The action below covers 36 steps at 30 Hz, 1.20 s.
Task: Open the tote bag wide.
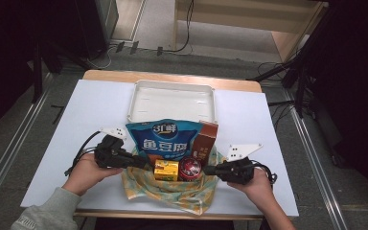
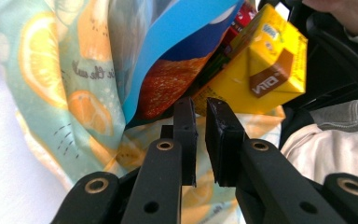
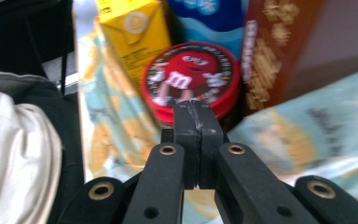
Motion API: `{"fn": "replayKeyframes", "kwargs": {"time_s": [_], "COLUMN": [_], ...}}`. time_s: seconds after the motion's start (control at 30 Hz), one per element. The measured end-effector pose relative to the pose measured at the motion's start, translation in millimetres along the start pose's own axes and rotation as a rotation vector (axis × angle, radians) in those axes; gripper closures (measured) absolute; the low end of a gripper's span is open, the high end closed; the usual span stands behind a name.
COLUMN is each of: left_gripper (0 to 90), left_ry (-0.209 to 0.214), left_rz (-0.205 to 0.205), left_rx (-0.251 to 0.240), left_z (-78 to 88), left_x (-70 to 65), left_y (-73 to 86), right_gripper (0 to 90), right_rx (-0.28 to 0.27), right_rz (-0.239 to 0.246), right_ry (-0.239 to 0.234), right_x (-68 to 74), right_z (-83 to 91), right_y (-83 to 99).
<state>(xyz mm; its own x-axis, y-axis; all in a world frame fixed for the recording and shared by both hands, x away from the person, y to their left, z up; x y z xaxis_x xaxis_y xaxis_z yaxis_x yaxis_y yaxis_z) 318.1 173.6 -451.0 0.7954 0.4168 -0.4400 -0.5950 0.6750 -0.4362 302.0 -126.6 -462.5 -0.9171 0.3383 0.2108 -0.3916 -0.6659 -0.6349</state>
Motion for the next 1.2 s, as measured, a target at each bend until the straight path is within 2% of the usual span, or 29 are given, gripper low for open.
{"fn": "replayKeyframes", "kwargs": {"time_s": [0.17, 0.2, 0.27, 0.5, 0.97, 1.1, 1.2], "left_gripper": [84.4, 84.4, 84.6, 85.1, 86.0, 86.7, 88.0], "left_ry": [0.009, 0.001, 0.008, -0.007, -0.025, -0.024, -0.04], "left_rz": [0.027, 0.026, 0.036, 0.054, 0.096, 0.101, 0.099], "left_rx": [0.027, 0.031, 0.029, 0.014, 0.054, 0.07, 0.077], "left_z": [-14.2, -16.2, -18.0, -21.6, -32.5, -34.1, -34.6], "left_x": [7.6, 9.1, 11.2, 16.7, 28.1, 31.0, 33.1], "left_y": [3.9, 5.3, 7.5, 12.3, 24.2, 26.2, 26.6], "right_gripper": [90.0, 90.0, 90.0, 90.0, 90.0, 90.0, 90.0], "right_rx": [0.019, 0.023, 0.025, 0.042, 0.113, 0.128, 0.138], "right_rz": [-0.02, -0.024, -0.031, -0.071, -0.093, -0.091, -0.089], "right_ry": [0.002, 0.004, 0.001, -0.001, -0.001, 0.004, 0.007], "right_x": [-14.2, -16.1, -18.2, -28.2, -36.7, -37.6, -38.8], "right_z": [-6.5, -7.4, -8.7, -16.3, -32.7, -35.1, -36.9], "right_y": [4.0, 5.3, 7.1, 16.5, 31.5, 33.8, 35.8]}}
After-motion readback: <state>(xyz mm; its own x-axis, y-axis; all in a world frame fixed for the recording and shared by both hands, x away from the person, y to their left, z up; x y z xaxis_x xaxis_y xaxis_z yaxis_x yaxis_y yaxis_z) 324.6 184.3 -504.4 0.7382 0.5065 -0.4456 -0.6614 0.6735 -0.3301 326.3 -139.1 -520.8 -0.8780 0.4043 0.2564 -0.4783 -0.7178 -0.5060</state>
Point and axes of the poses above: each handheld gripper's, and its own axes: z roughly backward along the jaws, y roughly out of its underside, x roughly to its left, the point moved 6 cm from there along -z, roughly forward along the jaws, and after that the axes turned 15 degrees about x, right-handed, at the moved point
